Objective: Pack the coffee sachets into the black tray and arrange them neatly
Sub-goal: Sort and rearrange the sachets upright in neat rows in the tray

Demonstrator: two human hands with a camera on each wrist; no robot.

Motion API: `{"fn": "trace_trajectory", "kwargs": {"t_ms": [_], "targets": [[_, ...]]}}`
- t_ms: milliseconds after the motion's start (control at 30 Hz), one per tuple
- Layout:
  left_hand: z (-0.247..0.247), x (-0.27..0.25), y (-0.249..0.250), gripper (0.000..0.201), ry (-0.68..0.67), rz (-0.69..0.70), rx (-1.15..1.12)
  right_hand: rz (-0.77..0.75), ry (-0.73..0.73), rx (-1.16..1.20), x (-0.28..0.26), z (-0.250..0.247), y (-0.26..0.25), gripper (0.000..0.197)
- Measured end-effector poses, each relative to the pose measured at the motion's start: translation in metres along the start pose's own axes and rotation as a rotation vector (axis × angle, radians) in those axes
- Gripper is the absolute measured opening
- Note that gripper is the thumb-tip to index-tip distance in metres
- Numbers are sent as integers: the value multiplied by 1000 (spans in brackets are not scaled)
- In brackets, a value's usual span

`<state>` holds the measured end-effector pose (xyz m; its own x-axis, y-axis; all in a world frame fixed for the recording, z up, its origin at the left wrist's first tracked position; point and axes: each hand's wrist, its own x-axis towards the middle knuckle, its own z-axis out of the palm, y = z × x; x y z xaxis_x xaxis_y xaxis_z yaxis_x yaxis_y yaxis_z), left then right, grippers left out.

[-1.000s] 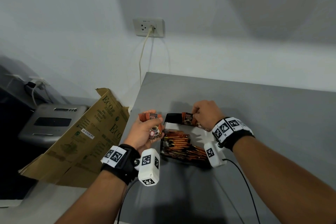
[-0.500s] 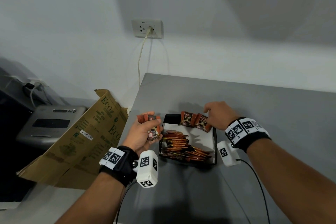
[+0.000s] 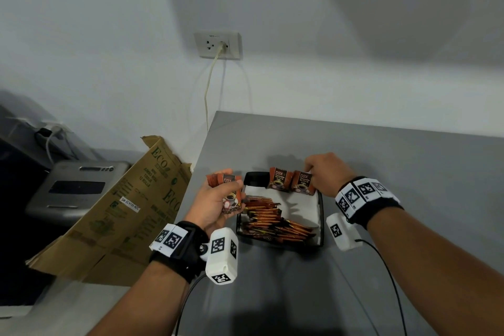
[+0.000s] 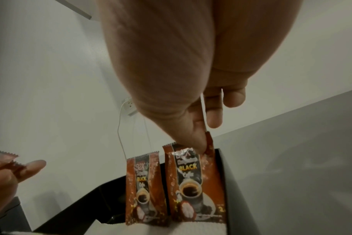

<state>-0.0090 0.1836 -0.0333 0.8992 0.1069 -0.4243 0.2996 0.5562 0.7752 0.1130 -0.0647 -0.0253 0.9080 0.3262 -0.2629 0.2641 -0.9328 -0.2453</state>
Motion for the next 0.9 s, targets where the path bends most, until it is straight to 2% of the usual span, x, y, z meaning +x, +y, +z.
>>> {"fn": "trace_trajectory", "kwargs": {"t_ms": [67,167,300,367,467,567,667,800,900], "targets": [[0,0,0,42,-5,-4,7,-2,49,37,-6,-6,-2,26],[6,0,1,48,-49,-17,57,-121,154,233,-19,-23,-20,25],[28,0,1,69,-189,-44,96,-335,2,599,-36,-41,-69,25],[35,0,2,75,-283,-36,76,-396,-18,660,-37,-40,-83,24],[34,0,4,76,-349,-30,15,-391,-4,691,-36,-38,-90,22],[31,1,7,88,-360,-28,16,-375,-16,693,-34,-33,-93,18],[27,2,8,89,-354,-23,18,-368,-7,697,-31,-33,-98,10],[22,3,9,101,-262,-36,-13,-374,12,675,-28,-36,-100,8],[16,5,9,97,-182,-39,-36,-359,48,622,-26,-38,-100,7]]}}
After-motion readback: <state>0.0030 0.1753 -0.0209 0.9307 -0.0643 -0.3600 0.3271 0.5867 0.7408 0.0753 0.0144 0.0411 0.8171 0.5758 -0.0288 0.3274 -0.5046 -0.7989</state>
